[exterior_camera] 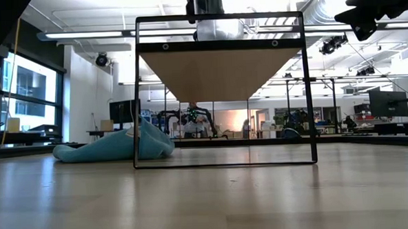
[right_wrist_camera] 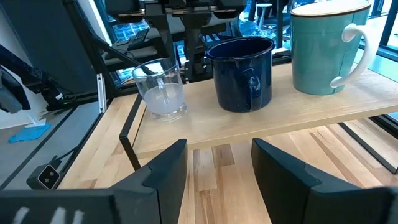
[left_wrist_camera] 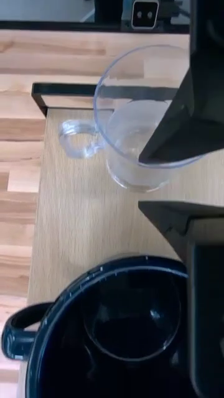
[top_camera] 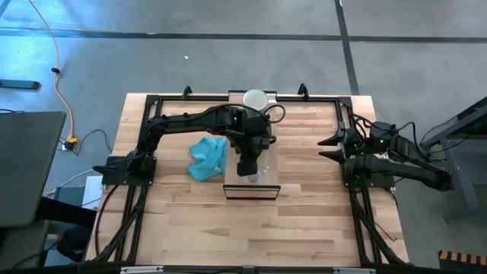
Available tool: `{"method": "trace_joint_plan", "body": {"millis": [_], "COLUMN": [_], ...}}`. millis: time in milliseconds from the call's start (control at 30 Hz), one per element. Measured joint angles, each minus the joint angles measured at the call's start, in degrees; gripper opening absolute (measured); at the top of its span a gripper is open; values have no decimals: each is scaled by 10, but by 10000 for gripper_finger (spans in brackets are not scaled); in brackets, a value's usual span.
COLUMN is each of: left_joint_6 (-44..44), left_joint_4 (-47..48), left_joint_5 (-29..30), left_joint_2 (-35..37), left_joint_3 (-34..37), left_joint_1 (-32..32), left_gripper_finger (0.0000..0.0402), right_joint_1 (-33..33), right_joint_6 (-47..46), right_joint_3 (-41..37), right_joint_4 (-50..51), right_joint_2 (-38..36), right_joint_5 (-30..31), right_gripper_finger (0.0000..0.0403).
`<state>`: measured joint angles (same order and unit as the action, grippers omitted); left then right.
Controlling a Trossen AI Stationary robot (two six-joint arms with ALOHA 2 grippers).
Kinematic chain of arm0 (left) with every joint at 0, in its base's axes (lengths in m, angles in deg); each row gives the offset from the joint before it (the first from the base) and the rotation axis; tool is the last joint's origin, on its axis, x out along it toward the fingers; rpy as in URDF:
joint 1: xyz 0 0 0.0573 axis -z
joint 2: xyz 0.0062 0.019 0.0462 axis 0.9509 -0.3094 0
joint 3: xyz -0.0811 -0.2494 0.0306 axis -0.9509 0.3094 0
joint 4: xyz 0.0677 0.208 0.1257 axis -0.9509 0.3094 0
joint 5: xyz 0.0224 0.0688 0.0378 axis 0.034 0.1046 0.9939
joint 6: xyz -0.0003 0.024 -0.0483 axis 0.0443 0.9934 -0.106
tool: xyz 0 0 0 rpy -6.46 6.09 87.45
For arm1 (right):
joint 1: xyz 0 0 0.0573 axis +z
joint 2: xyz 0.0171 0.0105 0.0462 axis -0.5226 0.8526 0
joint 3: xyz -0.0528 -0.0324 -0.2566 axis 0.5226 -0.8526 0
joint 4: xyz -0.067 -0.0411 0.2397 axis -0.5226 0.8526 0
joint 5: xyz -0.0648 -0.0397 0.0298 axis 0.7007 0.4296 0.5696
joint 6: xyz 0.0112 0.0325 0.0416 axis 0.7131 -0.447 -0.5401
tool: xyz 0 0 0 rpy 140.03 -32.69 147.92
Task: Stack small to large cups/mugs on shelf
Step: Put the transparent mug on the shelf
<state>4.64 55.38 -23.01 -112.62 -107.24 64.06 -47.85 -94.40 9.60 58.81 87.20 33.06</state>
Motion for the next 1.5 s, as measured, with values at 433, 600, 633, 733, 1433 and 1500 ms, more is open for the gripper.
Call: {"method": "trace_joint_plan", "body": {"millis": [433, 600, 633, 733, 1433, 1500], "left_joint_6": [9, 24, 28, 38, 108, 110], "left_joint_4": [2, 2, 2, 2, 0, 0], "left_joint_5": [6, 11, 11, 13, 26, 26], "left_joint_2": [0, 0, 0, 0, 0, 0], "left_joint_3": [0, 0, 0, 0, 0, 0], "left_joint_1": [0, 1, 1, 1, 1, 1], "left_gripper_finger": [118, 107, 107, 106, 106, 106], "right_joint_1": [0, 0, 0, 0, 0, 0], "right_joint_6": [0, 0, 0, 0, 0, 0], "right_joint_3": [0, 0, 0, 0, 0, 0], "right_joint_4": [0, 0, 0, 0, 0, 0], "right_joint_2": [0, 0, 0, 0, 0, 0], "right_joint_5": [0, 0, 0, 0, 0, 0], "right_gripper_finger": [171, 171, 171, 171, 171, 171]}}
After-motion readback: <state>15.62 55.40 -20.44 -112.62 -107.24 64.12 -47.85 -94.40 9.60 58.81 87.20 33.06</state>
